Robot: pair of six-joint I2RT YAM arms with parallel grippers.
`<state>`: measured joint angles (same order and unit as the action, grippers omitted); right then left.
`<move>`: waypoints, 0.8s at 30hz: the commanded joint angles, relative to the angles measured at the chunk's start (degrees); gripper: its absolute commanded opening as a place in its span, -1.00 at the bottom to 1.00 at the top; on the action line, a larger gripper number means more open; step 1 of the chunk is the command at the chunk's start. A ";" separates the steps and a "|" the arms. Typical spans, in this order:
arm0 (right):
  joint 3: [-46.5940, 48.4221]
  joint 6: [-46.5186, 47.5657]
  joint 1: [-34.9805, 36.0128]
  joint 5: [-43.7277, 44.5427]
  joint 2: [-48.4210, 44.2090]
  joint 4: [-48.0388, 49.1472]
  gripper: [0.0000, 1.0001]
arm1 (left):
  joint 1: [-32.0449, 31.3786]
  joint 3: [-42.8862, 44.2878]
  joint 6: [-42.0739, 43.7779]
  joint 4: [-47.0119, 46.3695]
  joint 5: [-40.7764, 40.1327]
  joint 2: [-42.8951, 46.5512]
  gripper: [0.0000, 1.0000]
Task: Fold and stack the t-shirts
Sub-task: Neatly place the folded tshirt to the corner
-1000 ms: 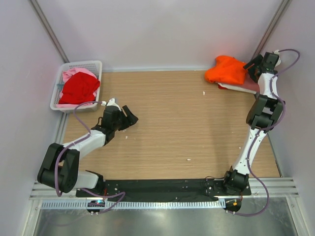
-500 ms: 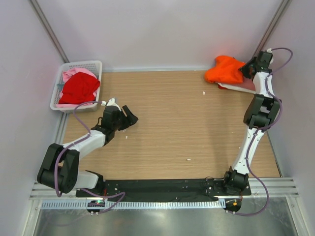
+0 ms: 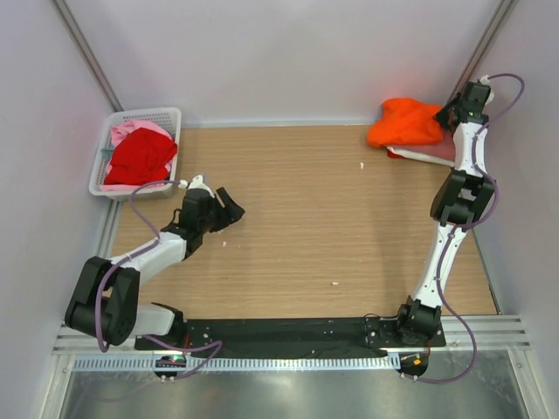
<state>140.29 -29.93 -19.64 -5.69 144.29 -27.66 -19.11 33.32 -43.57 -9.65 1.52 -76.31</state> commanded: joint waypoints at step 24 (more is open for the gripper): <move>-2.48 8.05 -6.64 20.19 -8.85 1.12 -0.97 | -0.22 -1.07 -0.37 -3.27 -1.08 2.31 0.33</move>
<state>136.51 -22.28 -22.63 3.51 141.64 -29.21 -19.14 32.62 -43.57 -9.69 1.52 -75.75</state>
